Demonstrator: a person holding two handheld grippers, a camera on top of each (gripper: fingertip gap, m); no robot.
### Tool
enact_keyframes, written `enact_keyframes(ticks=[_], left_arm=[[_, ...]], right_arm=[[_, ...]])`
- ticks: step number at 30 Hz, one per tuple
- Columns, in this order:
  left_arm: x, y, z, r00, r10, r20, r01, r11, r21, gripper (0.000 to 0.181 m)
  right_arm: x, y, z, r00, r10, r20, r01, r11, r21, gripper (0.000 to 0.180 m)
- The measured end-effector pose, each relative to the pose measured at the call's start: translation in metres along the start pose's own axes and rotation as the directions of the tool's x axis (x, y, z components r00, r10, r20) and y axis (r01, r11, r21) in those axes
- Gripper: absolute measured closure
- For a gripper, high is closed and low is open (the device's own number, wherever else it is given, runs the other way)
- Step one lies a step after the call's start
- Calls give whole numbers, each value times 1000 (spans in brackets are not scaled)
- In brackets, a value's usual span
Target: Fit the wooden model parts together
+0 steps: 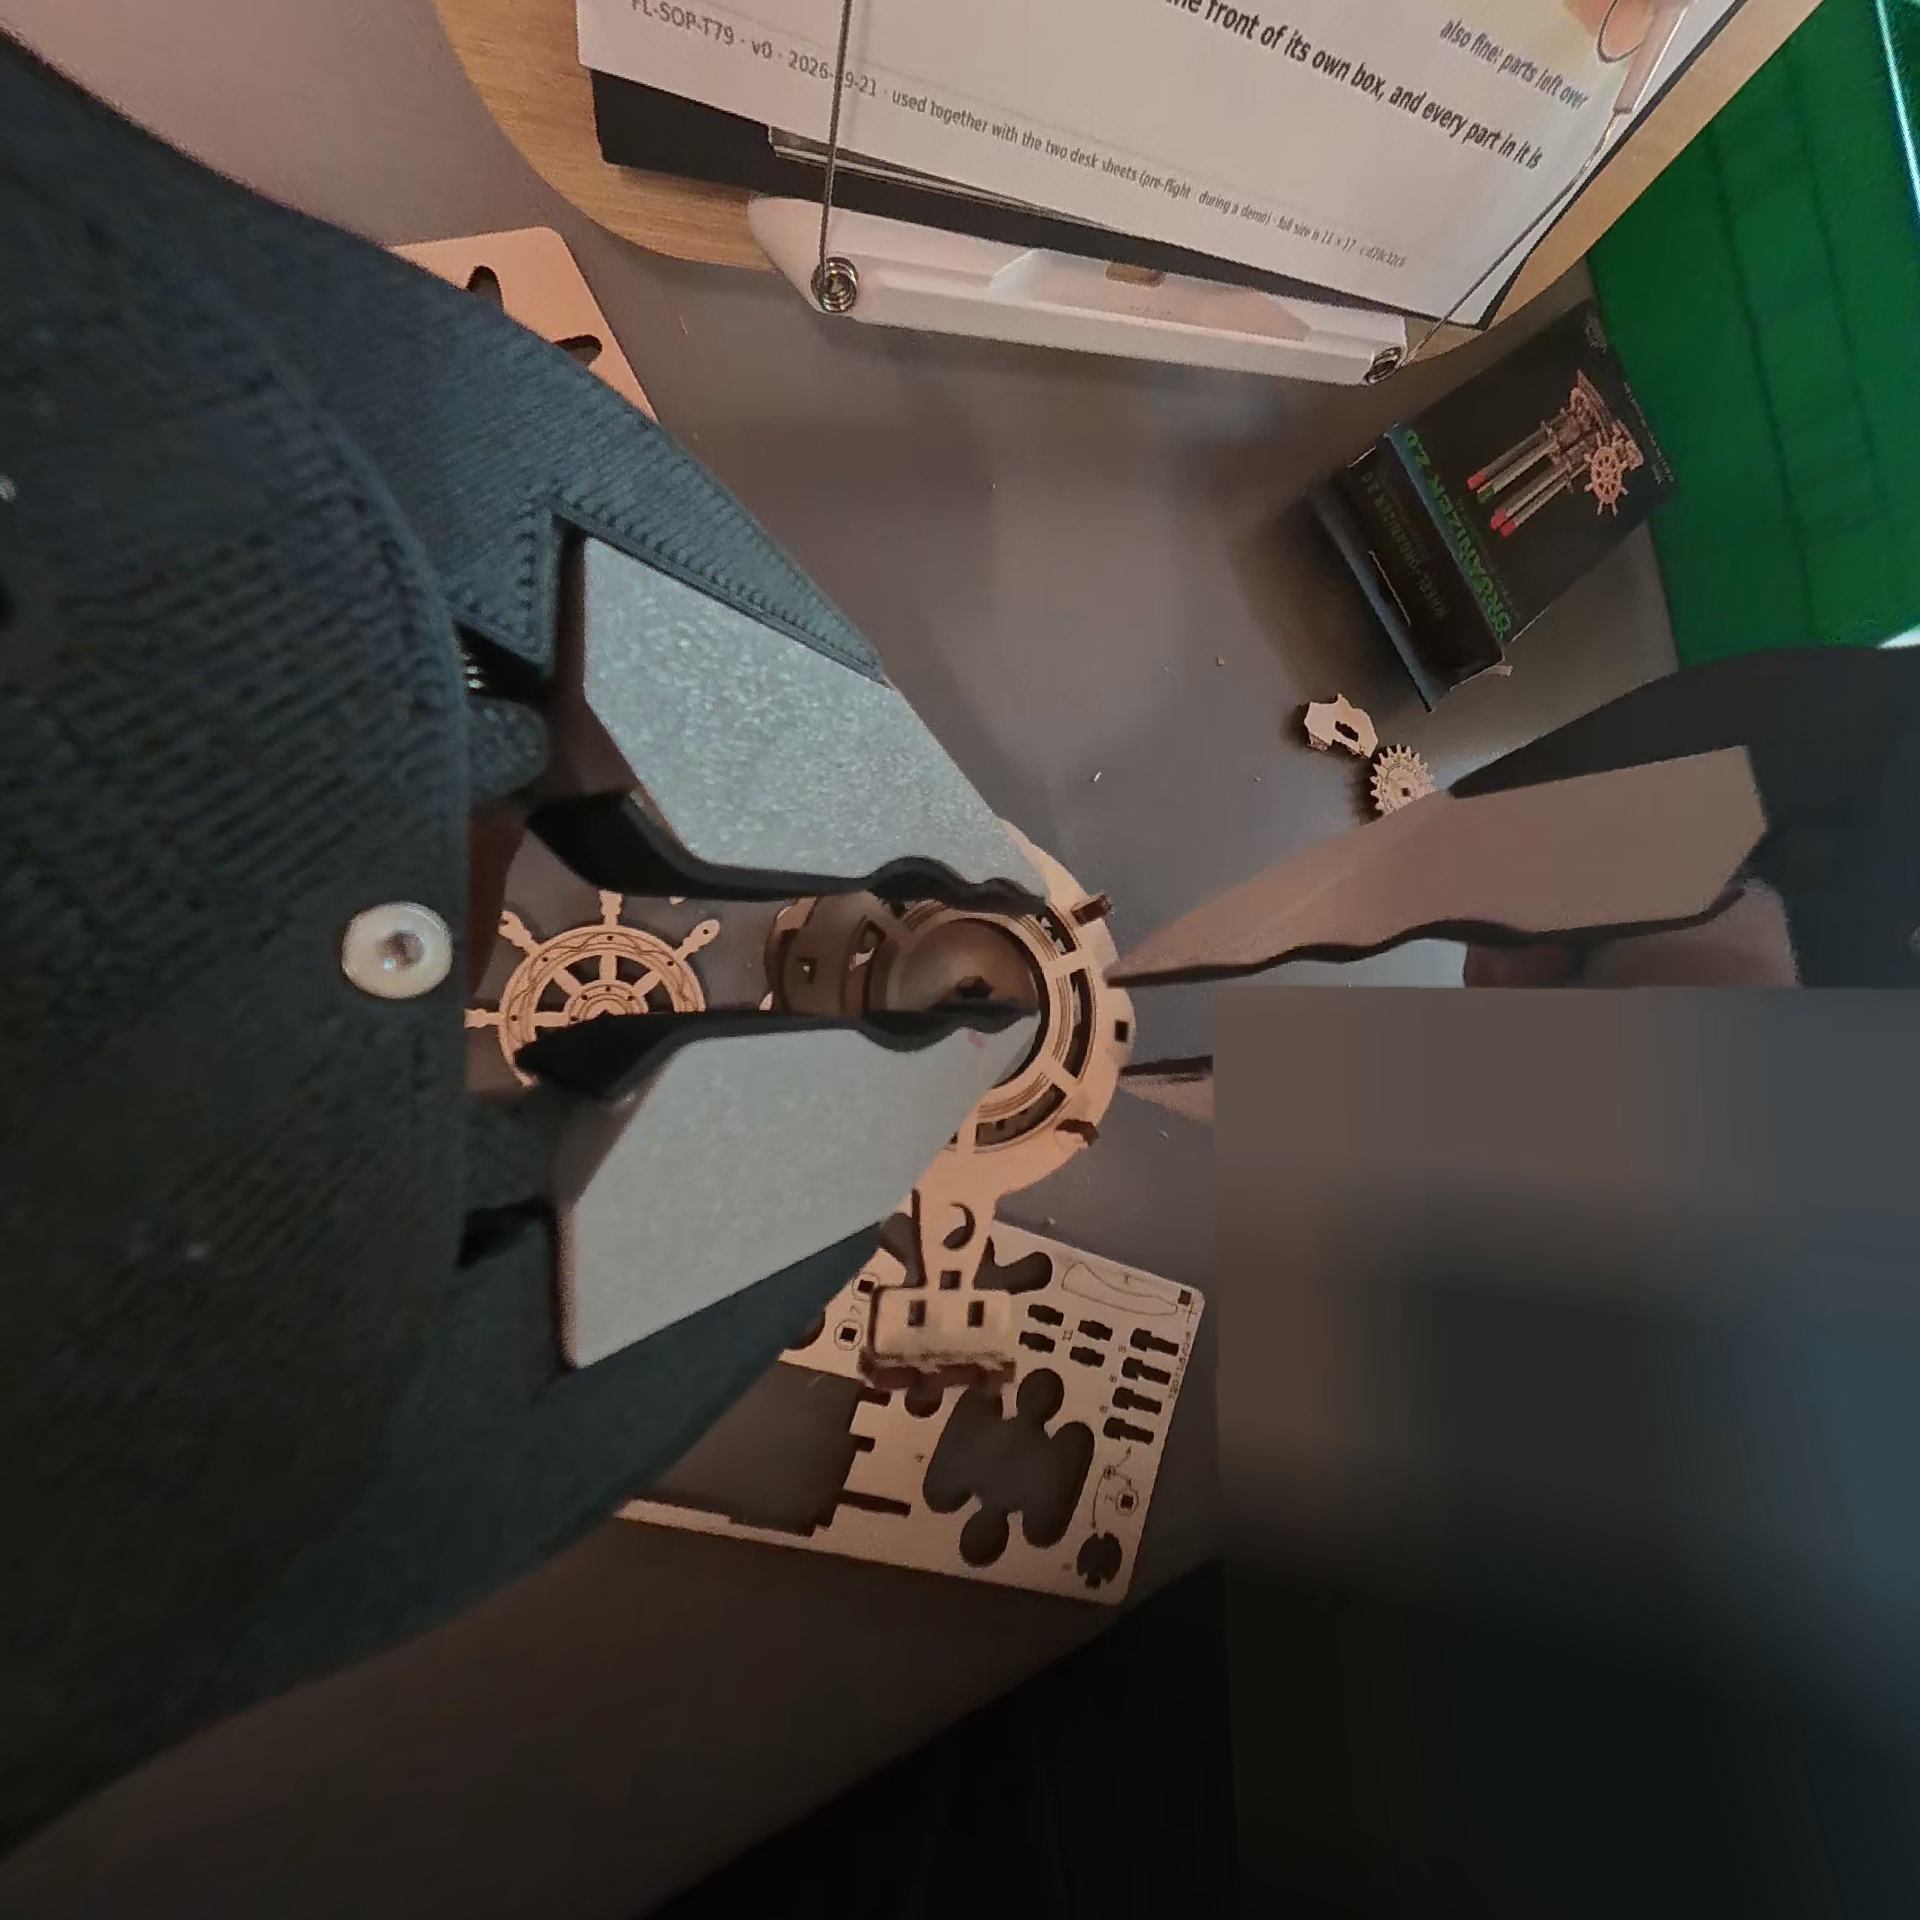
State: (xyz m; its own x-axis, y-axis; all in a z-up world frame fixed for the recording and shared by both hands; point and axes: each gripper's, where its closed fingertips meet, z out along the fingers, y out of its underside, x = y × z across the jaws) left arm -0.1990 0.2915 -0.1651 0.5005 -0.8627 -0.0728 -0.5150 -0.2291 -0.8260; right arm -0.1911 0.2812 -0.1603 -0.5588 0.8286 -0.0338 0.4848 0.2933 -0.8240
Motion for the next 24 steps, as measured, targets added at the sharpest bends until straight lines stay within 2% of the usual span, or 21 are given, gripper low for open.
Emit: enact_keyframes(ticks=[8,11,16,24], left_arm=[[1,-9,-10,995,-76,-68,81,994,79,148],[7,-9,-17,992,-68,-102,77,993,88,147],[10,3,-9,995,-39,-91,41,999,26,146],[9,2,-9,997,-21,-77,23,1000,19,145]], right_arm=[[1,3,2,997,-68,-48,65,997,-51,171],[1,4,2,997,-64,-44,62,997,-50,170],[1,4,2,998,-52,-39,50,998,-40,163],[2,4,2,997,-59,-50,58,998,-38,165]])
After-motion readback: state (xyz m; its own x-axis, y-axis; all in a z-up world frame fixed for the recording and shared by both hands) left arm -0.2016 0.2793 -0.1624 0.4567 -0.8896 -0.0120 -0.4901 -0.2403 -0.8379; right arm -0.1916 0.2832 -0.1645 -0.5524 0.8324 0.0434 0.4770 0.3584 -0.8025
